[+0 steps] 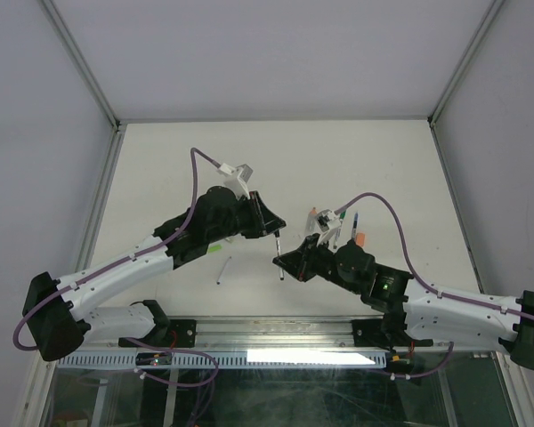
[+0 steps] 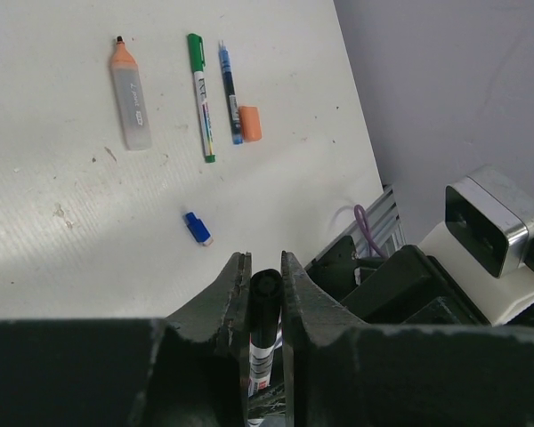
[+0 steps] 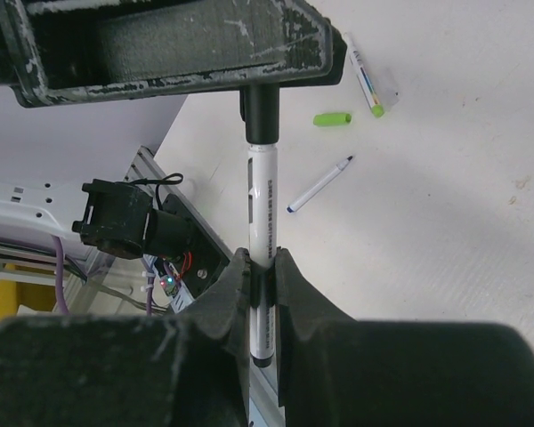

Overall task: Insert the pens into the pen caps
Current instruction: Press the pen cap onto the pen.

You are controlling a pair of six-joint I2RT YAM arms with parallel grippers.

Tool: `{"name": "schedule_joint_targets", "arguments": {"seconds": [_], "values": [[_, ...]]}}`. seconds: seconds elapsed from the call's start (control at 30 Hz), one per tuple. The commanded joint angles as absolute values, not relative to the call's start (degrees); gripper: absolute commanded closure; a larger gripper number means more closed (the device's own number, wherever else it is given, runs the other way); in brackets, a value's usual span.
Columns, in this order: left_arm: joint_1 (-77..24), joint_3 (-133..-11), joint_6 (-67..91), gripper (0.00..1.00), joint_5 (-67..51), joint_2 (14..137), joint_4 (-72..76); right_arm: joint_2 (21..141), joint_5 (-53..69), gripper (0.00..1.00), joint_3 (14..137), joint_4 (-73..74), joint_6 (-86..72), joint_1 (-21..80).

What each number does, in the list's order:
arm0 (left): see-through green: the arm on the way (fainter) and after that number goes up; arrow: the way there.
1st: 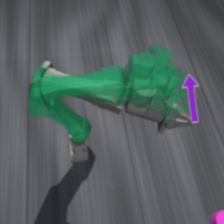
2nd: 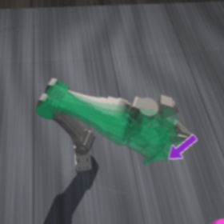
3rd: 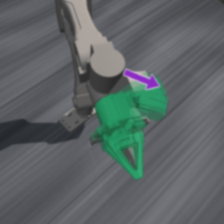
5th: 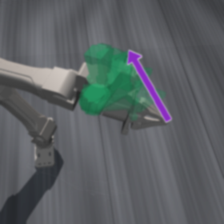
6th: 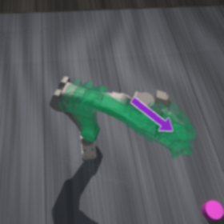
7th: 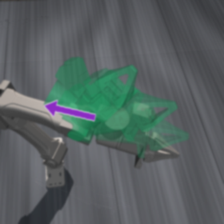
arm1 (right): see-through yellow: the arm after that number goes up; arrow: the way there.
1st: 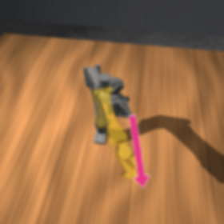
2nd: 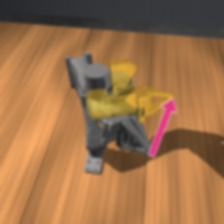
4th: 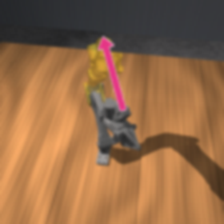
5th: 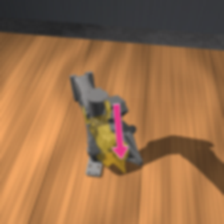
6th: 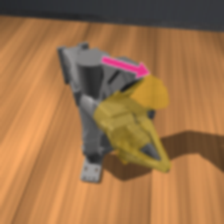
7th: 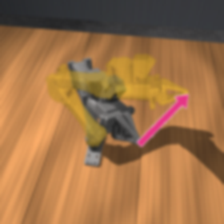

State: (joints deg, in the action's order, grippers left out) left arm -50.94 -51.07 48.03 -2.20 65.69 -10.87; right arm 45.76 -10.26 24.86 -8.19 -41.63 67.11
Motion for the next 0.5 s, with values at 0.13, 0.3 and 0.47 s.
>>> {"name": "schedule_joint_targets", "arguments": {"seconds": [0.13,0.3,0.47], "values": [[-51.07,-51.28,48.68,1.00,-4.32,66.09,-7.47,45.30,-19.36,1.00,29.41,-8.45,-38.18,67.09],[-51.85,-51.53,46.91,1.00,-5.00,66.80,-7.36,46.76,-23.12,1.00,32.89,-7.30,-36.74,65.52],[-53.41,-52.37,45.16,1.00,-3.69,69.22,-9.24,46.46,-20.10,1.00,35.89,-7.19,-35.71,59.57]]}}
